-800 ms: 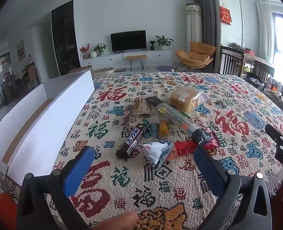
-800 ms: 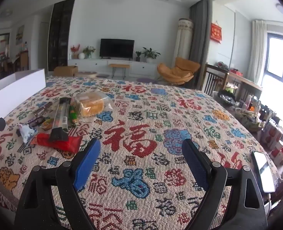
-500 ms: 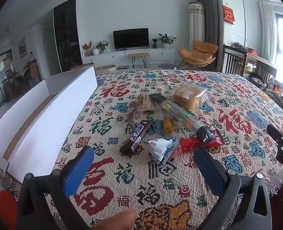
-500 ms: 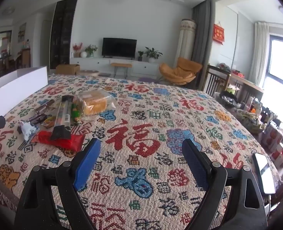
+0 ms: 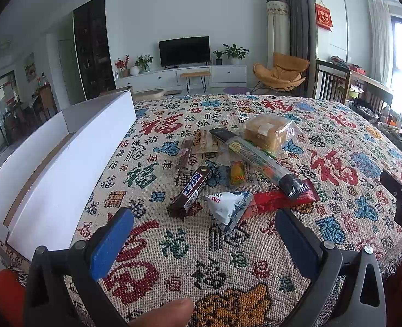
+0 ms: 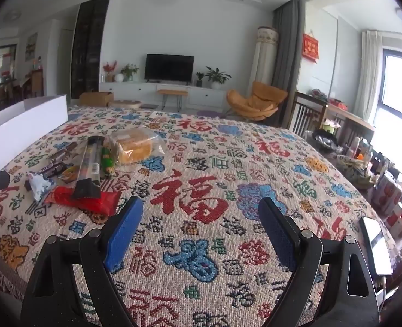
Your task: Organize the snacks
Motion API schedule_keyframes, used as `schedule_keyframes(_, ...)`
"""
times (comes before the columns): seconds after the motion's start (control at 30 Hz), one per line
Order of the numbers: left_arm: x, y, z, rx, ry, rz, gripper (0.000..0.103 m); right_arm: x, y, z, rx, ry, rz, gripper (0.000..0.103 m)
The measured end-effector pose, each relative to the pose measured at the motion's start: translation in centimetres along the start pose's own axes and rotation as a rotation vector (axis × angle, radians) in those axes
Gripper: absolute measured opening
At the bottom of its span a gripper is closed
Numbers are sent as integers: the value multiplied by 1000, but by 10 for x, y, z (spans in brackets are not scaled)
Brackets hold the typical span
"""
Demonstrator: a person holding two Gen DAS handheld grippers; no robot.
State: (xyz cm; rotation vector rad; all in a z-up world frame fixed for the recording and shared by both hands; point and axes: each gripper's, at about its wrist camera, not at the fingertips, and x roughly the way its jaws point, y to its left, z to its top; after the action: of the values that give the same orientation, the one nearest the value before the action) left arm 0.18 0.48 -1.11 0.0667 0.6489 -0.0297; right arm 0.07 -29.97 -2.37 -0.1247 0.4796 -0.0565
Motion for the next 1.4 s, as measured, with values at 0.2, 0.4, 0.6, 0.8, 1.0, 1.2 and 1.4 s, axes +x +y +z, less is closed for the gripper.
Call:
schedule_keyframes(0.2, 0, 1, 1, -3, 3, -2, 103, 1, -1, 1, 2, 0, 1, 89)
schedule_keyframes(0.4, 0, 1, 0, -3, 3, 0, 103, 1, -1, 0, 1, 2, 2, 89)
schedule_keyframes(0.6, 2, 0, 0, -2, 8, -2, 103, 2, -2, 0, 3, 6, 1, 89)
schedule_keyframes(0.8, 2, 0, 0, -2, 8, -2, 103, 3, -1, -1, 4, 7, 0, 89)
schedule_keyframes(1.0, 4, 1, -2, -5, 21, -1, 103, 3, -4, -1, 14, 5, -3, 89)
schedule_keyframes(1.2, 6, 4, -3, -8, 18, -1, 103, 4, -8, 0, 34, 7, -6, 89)
schedule_keyframes(1.4, 10, 10, -5, -19, 28, -3, 103, 7, -4, -2, 14, 18, -4, 89)
